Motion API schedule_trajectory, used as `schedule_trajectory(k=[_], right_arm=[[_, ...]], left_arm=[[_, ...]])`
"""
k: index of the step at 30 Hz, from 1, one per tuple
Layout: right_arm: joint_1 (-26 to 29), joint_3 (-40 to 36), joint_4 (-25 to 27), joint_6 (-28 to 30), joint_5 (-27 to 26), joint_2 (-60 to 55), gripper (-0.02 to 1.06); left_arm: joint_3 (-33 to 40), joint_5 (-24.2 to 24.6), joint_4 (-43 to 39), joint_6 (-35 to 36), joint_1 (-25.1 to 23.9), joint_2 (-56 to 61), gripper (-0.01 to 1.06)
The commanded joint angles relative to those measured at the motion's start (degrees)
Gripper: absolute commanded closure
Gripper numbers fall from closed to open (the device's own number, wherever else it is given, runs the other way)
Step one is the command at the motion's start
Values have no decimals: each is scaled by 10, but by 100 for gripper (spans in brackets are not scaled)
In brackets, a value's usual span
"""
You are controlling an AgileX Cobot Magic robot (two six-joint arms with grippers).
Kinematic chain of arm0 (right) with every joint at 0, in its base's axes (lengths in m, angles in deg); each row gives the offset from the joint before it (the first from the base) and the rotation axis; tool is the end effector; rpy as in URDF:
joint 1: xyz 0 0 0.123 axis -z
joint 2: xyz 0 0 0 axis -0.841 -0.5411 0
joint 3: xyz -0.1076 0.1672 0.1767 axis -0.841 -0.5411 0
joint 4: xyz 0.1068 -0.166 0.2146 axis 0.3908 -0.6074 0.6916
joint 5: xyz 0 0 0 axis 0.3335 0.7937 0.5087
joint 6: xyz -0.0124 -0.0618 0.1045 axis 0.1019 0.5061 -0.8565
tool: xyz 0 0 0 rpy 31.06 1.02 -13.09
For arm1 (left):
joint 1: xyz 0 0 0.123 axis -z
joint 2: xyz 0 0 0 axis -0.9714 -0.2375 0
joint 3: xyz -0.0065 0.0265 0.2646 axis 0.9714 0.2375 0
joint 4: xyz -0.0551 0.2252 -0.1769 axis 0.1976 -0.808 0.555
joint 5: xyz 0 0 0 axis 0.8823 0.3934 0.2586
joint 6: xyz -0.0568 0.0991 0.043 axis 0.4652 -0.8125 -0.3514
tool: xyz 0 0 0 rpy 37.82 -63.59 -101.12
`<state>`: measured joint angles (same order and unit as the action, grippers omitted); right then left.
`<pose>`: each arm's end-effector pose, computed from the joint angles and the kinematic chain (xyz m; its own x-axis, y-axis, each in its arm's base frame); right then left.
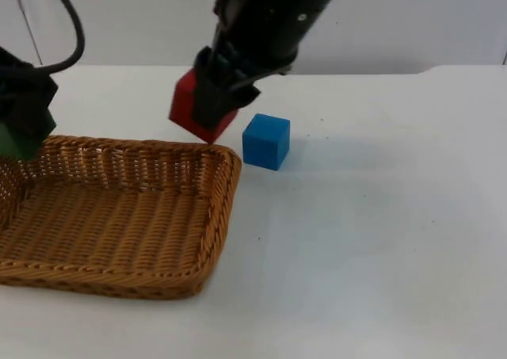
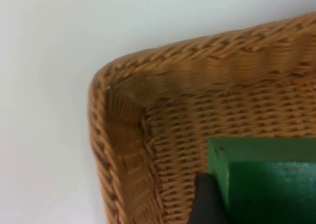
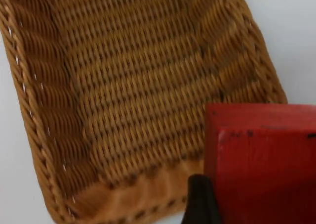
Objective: Pick up one cube with each hand and place exactly two cubes into the same basket, leaving the remaining cube outside.
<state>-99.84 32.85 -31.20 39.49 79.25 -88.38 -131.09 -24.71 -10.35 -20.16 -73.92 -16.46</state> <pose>0.3687 0.3681 0.1819 -0.3045 -0.7937 -0.5266 -0.9195 0.3892 -0.0549 0.3605 -0.0235 0.1388 -0.8536 0.2534 -0.4551 0.2661 0.9632 0.0372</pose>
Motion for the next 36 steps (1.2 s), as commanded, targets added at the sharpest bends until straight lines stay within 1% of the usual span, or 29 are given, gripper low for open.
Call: schedule_trajectory(k=[1,3,4,5,6,9,13,21,25,29,36], right_arm=[[-7,17,6,3,-6,-6,105],[-14,32,6,3,-17,-19,105],[-16,39,12,3,-21,-26,105],[-19,49,28,3,-24,-37,105],[-19,49,28,3,-24,-37,105],[-20,53,52,3,-44,-56,105],[-21,53,63,3,-65,-71,105],[-21,53,67,3,-95,-108,105],[-21,53,81,7,-96,-122,105],[-21,53,81,7,-91,-146,105],[-21,53,80,11,-96,-162,105]], left_arm=[[22,-36,12,-2,-5,0,105],[53,-82,16,-2,-11,0,105],[64,-107,17,-2,-11,0,105],[72,-118,23,-2,-11,-3,105],[72,-118,23,-2,-11,-3,105],[72,-118,35,-2,-11,-11,105],[72,-123,37,-2,-11,-26,105],[72,-135,37,-2,-11,-84,105],[72,-145,46,-2,-11,-106,105],[72,-155,57,-4,-11,-126,105],[72,-157,59,-9,-11,-144,105]])
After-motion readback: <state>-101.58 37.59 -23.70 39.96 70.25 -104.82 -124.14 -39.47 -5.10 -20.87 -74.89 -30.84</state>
